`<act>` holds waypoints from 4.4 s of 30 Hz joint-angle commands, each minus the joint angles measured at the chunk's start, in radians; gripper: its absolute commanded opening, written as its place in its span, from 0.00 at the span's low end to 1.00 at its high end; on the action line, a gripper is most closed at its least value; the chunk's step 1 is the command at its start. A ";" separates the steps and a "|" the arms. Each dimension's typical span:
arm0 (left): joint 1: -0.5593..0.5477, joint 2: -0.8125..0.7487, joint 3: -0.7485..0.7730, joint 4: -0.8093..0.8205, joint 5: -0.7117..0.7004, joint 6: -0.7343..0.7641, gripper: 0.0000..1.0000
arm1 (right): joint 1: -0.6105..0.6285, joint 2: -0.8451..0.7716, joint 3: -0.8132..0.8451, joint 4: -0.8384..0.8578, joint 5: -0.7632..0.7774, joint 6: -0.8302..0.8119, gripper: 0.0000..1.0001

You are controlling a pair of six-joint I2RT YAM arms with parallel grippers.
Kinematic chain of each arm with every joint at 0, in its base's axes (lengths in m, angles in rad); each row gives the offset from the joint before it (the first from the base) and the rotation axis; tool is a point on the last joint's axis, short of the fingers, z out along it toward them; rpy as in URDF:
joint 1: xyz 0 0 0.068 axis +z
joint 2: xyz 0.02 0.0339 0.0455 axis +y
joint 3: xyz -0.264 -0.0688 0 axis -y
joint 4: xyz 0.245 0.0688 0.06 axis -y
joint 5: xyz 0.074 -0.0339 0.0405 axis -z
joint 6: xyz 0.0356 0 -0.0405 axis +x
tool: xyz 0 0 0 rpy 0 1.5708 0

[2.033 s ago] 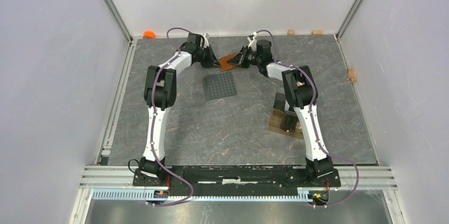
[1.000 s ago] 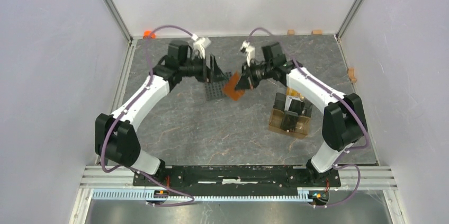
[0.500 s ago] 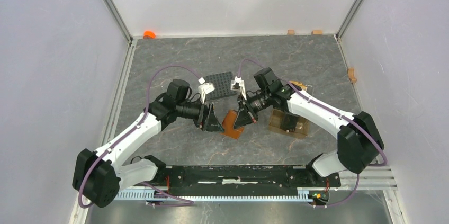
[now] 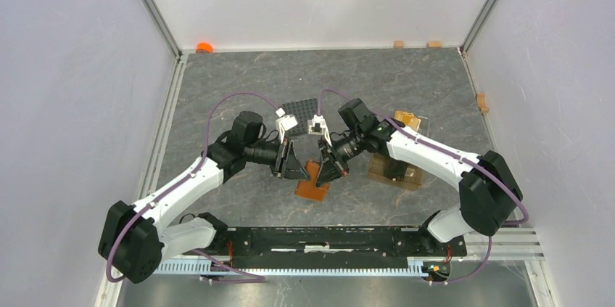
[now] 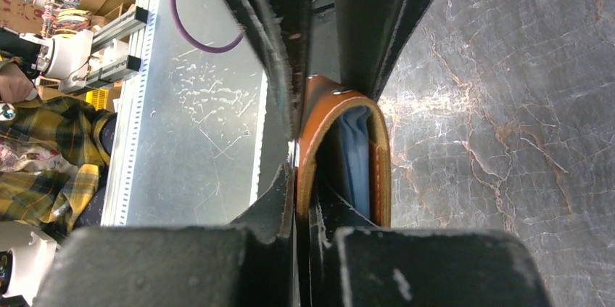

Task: Put the credit cards into the card holder
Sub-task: Open the card holder at the center of the board.

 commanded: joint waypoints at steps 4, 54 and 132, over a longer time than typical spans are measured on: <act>-0.011 0.005 0.006 0.043 0.035 -0.037 0.03 | -0.002 -0.009 0.040 -0.014 0.027 -0.037 0.27; -0.014 0.232 0.103 -0.095 0.270 0.044 0.02 | 0.011 -0.214 -0.465 0.655 0.001 0.314 0.50; -0.035 -0.123 -0.371 0.128 -0.666 -0.400 0.55 | 0.273 0.008 -0.333 0.552 1.117 0.617 0.00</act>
